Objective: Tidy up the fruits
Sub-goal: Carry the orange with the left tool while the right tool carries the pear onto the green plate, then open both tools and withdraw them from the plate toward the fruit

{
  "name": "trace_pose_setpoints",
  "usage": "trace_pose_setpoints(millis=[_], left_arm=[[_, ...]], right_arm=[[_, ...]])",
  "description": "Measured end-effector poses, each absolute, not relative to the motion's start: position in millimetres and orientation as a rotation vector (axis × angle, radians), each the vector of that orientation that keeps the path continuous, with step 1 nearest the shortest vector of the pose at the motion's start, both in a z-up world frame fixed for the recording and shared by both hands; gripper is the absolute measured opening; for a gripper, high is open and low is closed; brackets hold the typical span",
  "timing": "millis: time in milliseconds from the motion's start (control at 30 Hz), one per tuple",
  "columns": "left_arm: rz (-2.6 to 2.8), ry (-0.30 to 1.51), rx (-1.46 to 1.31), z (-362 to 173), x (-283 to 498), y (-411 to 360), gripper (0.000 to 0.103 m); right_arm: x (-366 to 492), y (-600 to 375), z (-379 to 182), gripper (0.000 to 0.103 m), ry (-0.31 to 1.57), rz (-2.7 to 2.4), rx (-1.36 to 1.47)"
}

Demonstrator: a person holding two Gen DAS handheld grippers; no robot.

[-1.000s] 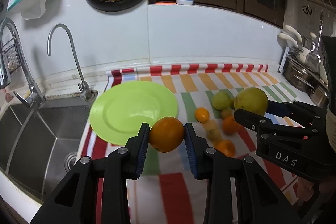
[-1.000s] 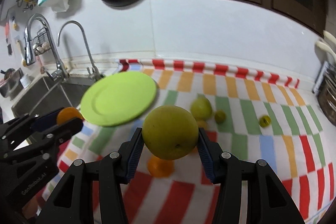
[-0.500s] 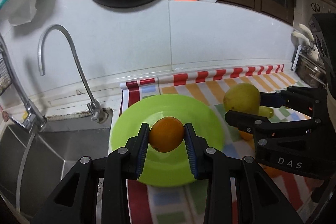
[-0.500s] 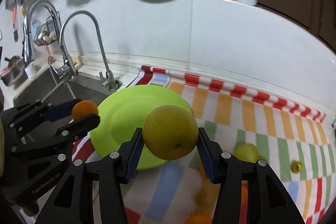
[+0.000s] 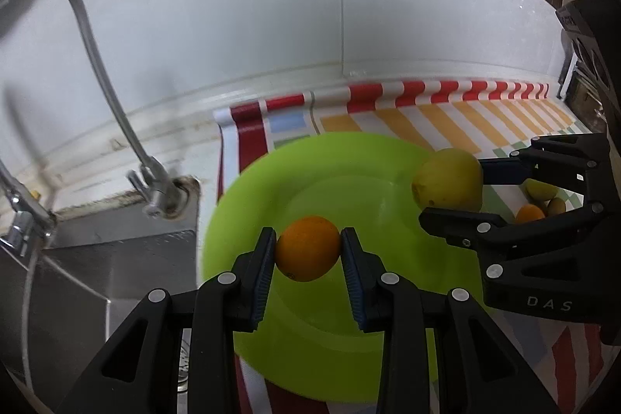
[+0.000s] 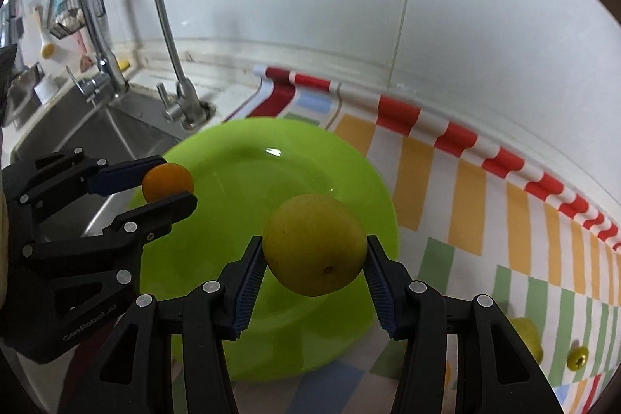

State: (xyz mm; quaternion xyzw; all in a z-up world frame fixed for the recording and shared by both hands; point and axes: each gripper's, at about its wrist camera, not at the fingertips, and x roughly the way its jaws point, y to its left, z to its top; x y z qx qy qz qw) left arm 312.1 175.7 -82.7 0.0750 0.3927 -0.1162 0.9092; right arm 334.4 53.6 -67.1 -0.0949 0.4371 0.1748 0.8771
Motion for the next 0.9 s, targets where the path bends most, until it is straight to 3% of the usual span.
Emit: trace_pose_setpoints(millis=[67, 133, 233, 467, 900], left_arm=[[-0.245, 0.816, 0.149, -85, 315, 175, 0.037], [-0.234, 0.803, 0.145, -82, 314, 175, 0.051], [-0.219, 0.778, 0.142, -74, 309, 177, 0.054], [-0.197, 0.731, 0.134, -53, 282, 177, 0.064], [-0.226, 0.641, 0.086, -15, 220, 161, 0.077]], right_arm=[[337, 53, -71, 0.052, 0.925, 0.368, -0.191], [338, 52, -73, 0.052, 0.932, 0.369, -0.176], [333, 47, -65, 0.059, 0.892, 0.34, -0.159], [300, 25, -40, 0.06, 0.802, 0.235, -0.098], [218, 0, 5, 0.072, 0.657, 0.127, -0.039]])
